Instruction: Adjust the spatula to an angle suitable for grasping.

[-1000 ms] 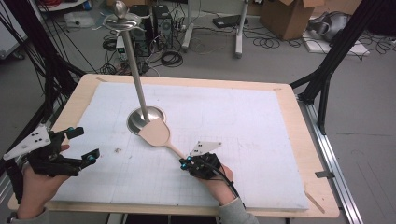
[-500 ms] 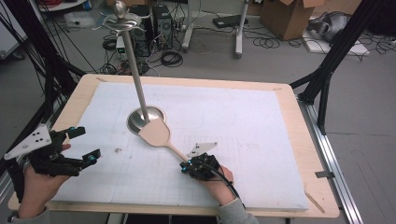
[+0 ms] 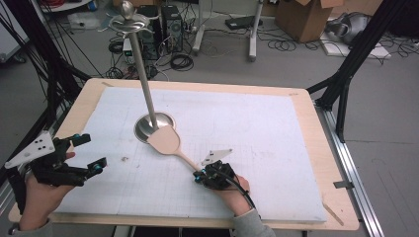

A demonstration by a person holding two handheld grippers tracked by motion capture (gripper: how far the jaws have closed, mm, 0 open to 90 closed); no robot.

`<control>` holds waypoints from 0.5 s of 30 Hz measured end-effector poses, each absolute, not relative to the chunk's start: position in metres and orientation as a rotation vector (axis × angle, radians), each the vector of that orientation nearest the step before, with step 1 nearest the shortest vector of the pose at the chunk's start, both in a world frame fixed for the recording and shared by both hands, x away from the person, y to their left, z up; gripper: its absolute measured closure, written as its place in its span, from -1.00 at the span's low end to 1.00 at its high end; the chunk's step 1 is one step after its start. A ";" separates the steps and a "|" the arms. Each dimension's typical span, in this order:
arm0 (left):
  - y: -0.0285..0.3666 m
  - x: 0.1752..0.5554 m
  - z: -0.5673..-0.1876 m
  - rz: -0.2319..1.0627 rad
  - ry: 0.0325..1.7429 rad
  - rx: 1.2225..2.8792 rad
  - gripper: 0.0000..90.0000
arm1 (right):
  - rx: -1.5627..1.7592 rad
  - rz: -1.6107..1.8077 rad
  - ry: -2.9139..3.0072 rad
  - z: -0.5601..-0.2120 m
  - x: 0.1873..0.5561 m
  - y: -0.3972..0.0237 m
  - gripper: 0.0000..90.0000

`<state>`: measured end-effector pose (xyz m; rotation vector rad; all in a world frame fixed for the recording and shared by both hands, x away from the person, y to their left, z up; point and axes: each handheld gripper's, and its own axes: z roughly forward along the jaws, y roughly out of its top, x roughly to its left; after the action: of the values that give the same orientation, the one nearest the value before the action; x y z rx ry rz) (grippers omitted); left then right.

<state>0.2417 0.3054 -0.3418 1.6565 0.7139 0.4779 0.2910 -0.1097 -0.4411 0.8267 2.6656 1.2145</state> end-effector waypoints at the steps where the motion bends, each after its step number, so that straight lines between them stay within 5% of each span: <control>1: 0.305 0.242 -0.342 0.478 0.711 1.659 -0.96 | 0.824 1.213 2.666 -0.441 0.291 -0.110 1.00; 15: 0.304 0.244 -0.343 0.473 0.714 1.664 -0.96 | 0.859 1.178 2.633 -0.441 0.296 -0.126 1.00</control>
<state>0.2438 0.3037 -0.3429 1.6641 0.7136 0.4730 0.2960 -0.1257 -0.4407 0.8593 2.6328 1.1784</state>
